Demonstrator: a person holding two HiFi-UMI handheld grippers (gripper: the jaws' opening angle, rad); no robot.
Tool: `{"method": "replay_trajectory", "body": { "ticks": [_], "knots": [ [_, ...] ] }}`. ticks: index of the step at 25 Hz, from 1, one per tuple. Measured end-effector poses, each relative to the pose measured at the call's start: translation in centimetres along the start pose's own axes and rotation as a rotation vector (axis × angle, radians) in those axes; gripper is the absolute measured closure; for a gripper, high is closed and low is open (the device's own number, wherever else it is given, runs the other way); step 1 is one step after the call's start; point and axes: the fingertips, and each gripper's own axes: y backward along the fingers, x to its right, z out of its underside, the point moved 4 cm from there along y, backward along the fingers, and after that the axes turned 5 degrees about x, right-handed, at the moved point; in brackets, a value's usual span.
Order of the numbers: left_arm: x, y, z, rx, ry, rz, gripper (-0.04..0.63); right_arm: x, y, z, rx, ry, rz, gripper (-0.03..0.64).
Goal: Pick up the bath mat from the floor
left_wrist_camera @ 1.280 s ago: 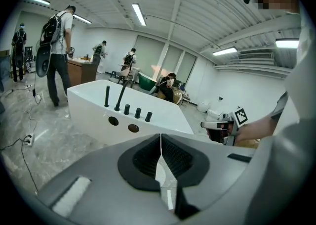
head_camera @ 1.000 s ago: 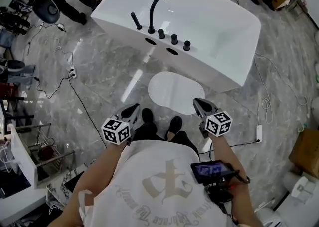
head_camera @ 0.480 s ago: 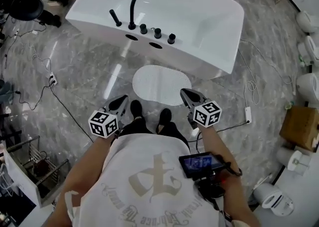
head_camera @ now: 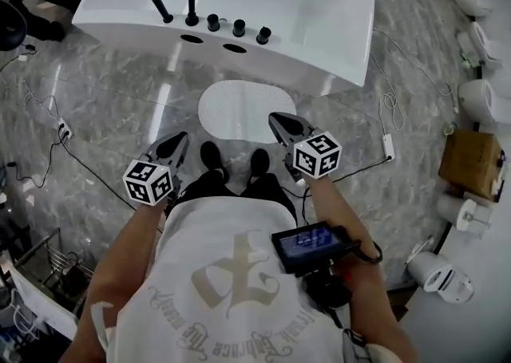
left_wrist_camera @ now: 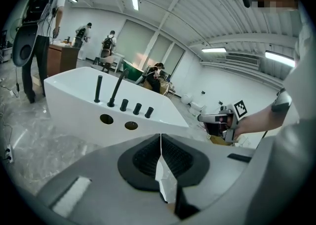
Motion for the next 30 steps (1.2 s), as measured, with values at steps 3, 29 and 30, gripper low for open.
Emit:
{"method": "replay_trajectory", "body": {
  "ticks": [3,29,30],
  "knots": [
    [-1.5,0.0,0.2,-0.015,-0.007,0.016,0.585,-0.9,-1.0,0.4,-0.003,-0.009,0.015,0.611],
    [-2.5,-8.5,6.5,-0.212,0.025,0.063,0.584,4.5,-2.5,9.6,-0.100,-0.144,0.044,0.611],
    [-2.5,-9.0,6.9,-0.217,0.028,0.061,0.584,4.8,-2.7,9.9,-0.104,-0.143,0.035,0.611]
  ]
}}
